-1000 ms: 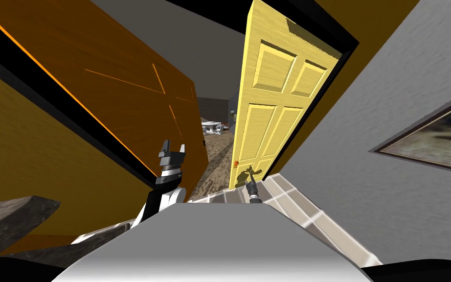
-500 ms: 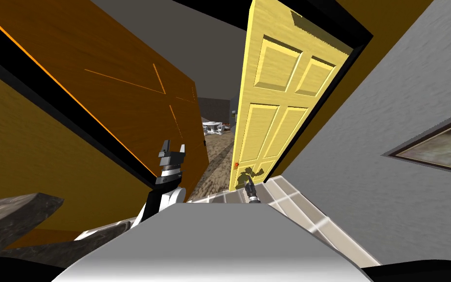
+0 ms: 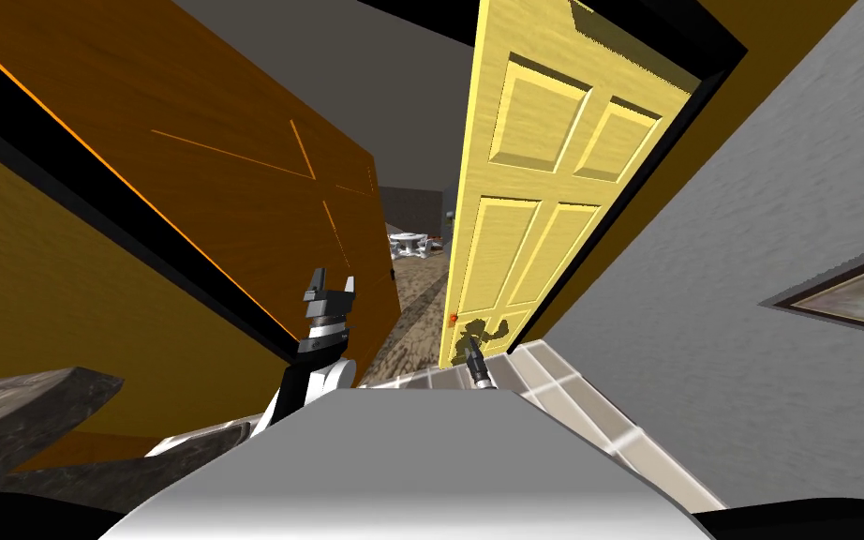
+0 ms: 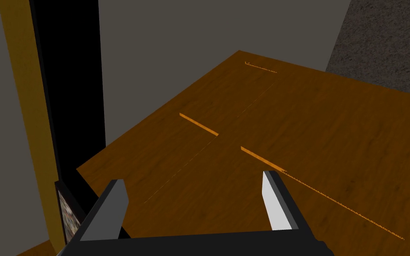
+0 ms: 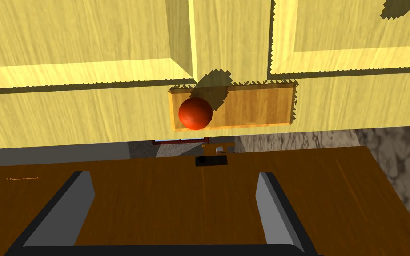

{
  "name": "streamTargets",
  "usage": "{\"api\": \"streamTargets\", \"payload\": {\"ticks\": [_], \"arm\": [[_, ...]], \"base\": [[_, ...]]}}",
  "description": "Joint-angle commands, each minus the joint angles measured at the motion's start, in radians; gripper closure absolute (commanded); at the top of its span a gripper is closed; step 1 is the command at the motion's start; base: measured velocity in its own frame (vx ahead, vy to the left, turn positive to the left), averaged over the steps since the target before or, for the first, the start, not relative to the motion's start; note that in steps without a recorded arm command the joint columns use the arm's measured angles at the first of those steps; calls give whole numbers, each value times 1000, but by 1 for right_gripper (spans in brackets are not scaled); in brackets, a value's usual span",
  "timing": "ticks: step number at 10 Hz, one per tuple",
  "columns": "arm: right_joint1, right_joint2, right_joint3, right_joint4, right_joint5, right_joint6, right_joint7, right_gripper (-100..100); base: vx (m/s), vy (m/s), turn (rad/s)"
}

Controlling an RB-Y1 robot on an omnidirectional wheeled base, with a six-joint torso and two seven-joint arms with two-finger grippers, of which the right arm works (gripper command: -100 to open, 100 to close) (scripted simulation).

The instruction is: Push the door open

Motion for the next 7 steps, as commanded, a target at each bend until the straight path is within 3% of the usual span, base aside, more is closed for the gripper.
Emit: {"api": "streamTargets", "payload": {"ticks": [1, 5, 7], "arm": [[-3, -2, 5, 17, 41, 17, -3, -100], [-7, -5, 14, 46, 116, 45, -7, -100], [-18, -4, 10, 53, 99, 41, -5, -100]], "base": [[34, -34, 56], [33, -27, 31], [60, 4, 22]]}}
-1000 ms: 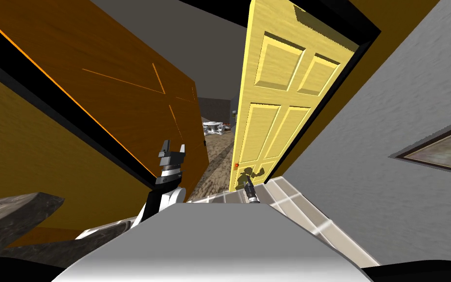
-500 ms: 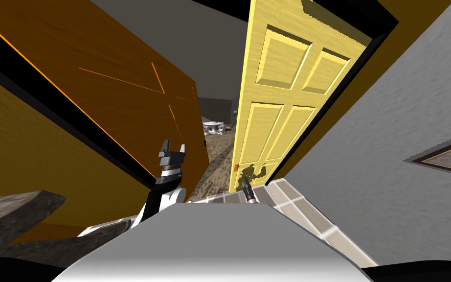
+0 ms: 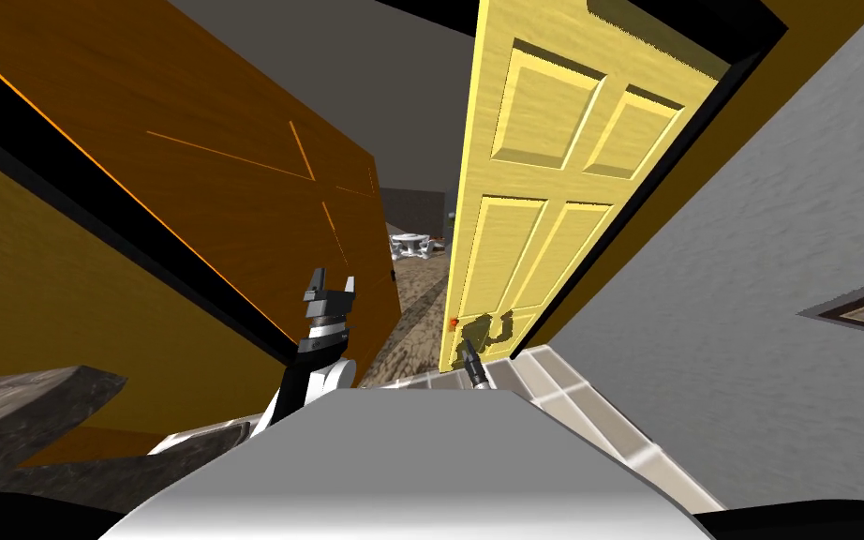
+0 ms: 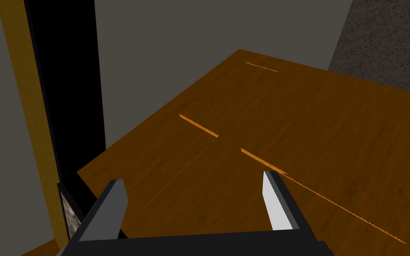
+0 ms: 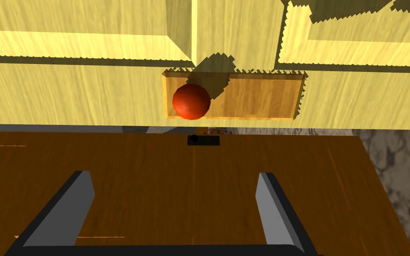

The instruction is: Push the door open

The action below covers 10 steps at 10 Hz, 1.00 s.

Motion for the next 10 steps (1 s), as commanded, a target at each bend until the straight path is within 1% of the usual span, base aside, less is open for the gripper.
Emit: {"api": "streamTargets", "payload": {"ticks": [1, 2, 6, 7, 8, 10], "arm": [[-11, 2, -3, 8, -9, -3, 5, -100], [-15, 2, -4, 10, -12, -5, 7, -100], [-43, 6, -11, 28, -39, -17, 21, -100], [-39, 6, -10, 25, -34, -15, 18, -100], [-39, 6, -10, 25, -34, -15, 18, 100], [-39, 6, -10, 25, -34, -15, 18, 100]], "base": [[179, 37, 55], [164, 40, 31], [211, 39, 45], [92, 0, 4], [-18, 4, -8], [-28, -1, 8]]}}
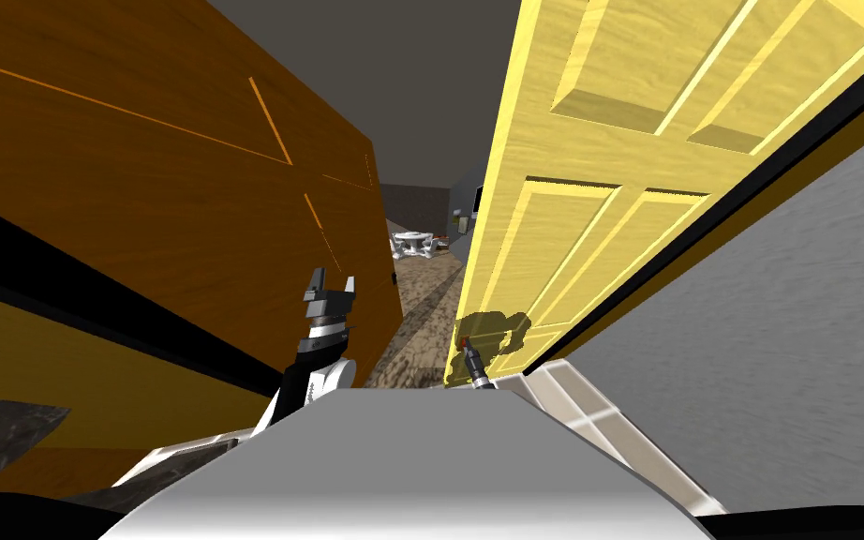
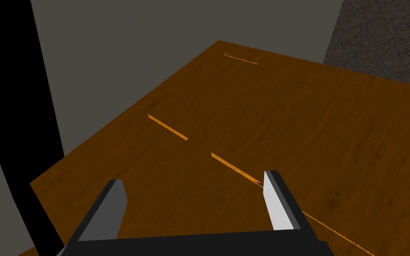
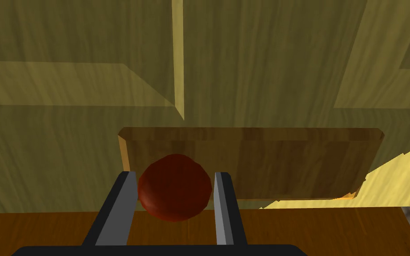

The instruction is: Push the door open

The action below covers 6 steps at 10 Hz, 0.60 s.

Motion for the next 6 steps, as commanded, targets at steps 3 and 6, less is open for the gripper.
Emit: {"api": "streamTargets", "payload": {"ticks": [3, 6], "arm": [[1, 0, 0, -1, 0, 2, -1, 100], [-8, -3, 12, 8, -26, 3, -70, 100]], "base": [[-7, -1, -2], [50, 10, -24]]}}
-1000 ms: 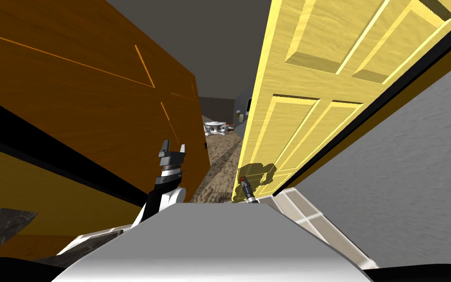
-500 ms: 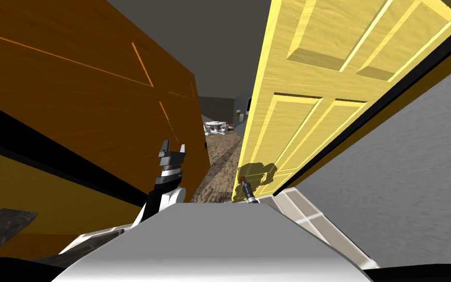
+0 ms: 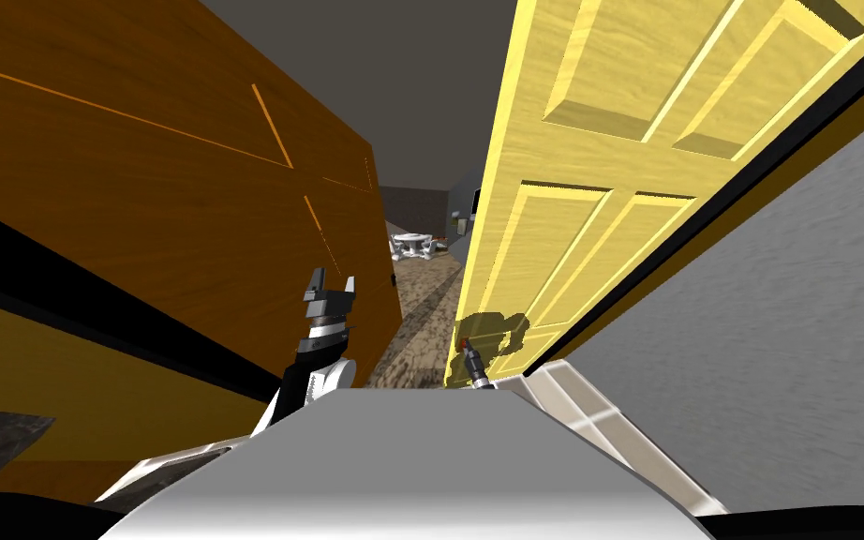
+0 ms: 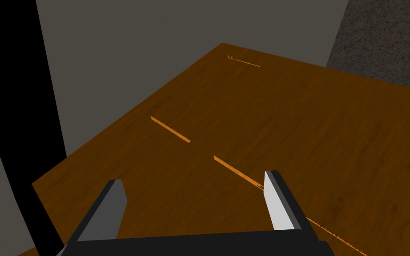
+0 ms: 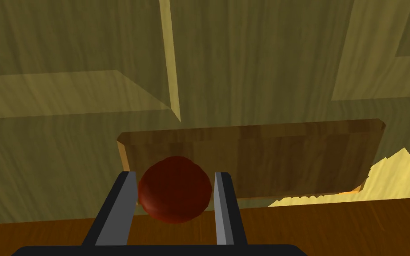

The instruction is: Push the door open

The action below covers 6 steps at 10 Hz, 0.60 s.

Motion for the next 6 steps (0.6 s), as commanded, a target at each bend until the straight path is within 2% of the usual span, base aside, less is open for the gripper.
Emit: {"api": "streamTargets", "payload": {"ticks": [1, 6], "arm": [[-10, 0, 4, 0, -13, 7, -37, 100], [-26, -6, 25, 11, -57, 15, -155, 100]], "base": [[50, 3, -15], [56, 11, -21]]}}
